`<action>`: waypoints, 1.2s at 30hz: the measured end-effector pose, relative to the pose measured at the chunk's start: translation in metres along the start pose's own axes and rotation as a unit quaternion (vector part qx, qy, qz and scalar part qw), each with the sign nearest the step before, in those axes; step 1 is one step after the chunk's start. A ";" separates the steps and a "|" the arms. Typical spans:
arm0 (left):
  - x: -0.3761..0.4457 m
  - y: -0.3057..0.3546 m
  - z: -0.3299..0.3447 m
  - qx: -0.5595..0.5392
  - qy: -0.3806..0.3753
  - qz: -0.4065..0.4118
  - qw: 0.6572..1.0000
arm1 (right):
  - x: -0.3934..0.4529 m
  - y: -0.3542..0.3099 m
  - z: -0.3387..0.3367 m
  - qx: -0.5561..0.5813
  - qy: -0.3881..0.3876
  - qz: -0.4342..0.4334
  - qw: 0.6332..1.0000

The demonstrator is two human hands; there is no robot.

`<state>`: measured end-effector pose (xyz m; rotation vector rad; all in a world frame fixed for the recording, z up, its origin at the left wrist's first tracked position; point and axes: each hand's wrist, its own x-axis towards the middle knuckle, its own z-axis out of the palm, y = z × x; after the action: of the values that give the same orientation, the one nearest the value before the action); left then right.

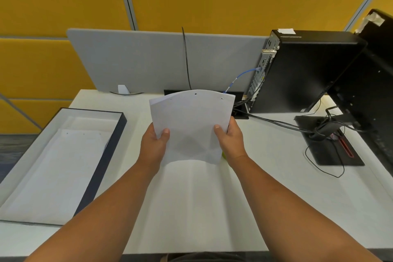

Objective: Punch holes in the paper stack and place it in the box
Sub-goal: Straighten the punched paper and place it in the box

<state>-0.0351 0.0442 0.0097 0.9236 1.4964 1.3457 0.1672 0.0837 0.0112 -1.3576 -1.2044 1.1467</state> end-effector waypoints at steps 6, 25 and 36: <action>-0.003 -0.001 0.000 0.005 -0.005 -0.005 1.000 | -0.001 0.003 0.000 -0.020 -0.006 0.016 1.000; 0.006 0.003 0.002 -0.001 0.005 0.003 1.000 | 0.002 0.000 0.001 0.007 0.000 -0.006 1.000; 0.006 0.000 0.002 0.030 0.020 0.001 0.999 | 0.003 0.000 0.002 0.002 0.000 0.014 1.000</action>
<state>-0.0354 0.0505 0.0086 0.9402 1.5737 1.3335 0.1654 0.0873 0.0112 -1.3761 -1.1860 1.1688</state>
